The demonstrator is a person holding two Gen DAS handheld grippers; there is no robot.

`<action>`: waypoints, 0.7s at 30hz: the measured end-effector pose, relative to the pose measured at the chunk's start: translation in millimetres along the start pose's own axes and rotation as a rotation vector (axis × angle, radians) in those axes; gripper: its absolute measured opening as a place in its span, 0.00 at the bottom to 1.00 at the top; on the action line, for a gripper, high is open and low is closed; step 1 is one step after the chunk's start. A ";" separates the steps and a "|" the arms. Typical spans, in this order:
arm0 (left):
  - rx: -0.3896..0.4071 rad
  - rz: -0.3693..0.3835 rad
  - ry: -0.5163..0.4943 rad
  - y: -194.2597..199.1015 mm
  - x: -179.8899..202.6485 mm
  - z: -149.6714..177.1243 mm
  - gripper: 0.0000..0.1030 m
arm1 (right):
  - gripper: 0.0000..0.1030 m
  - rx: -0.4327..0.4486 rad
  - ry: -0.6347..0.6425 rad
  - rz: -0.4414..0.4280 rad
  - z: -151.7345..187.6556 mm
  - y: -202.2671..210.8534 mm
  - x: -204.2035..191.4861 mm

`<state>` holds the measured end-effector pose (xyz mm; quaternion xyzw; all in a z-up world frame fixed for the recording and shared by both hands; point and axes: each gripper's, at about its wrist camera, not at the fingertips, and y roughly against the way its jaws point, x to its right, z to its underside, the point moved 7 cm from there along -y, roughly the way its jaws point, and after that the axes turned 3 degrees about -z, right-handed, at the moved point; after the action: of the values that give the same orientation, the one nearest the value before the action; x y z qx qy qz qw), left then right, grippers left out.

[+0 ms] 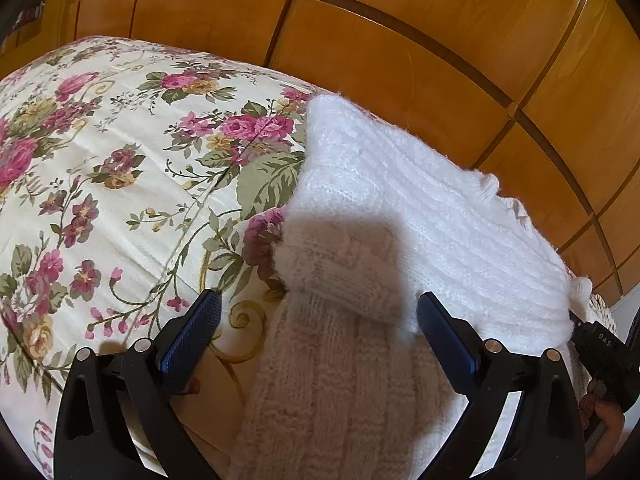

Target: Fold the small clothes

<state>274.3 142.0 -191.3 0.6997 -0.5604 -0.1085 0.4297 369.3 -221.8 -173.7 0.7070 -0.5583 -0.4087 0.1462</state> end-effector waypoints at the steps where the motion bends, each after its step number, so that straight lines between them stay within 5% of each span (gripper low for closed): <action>1: 0.000 0.001 0.001 0.1 -0.3 -0.2 0.94 | 0.24 0.002 -0.004 -0.004 0.9 1.1 0.5; 8: 0.016 -0.007 0.000 5.6 0.6 -0.2 0.94 | 0.51 0.123 0.016 0.053 4.8 31.2 -4.6; 14: 0.025 -0.043 -0.035 13.9 7.9 -1.8 0.94 | 0.50 0.139 -0.109 0.052 21.2 62.8 24.9; 21: 0.173 -0.010 -0.224 48.3 60.8 -12.0 0.94 | 0.52 0.139 -0.102 0.025 32.3 102.4 38.9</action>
<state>269.7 94.3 -129.0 0.7206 -0.6084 -0.1392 0.3020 278.4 -283.3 -142.1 0.6867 -0.6008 -0.4026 0.0734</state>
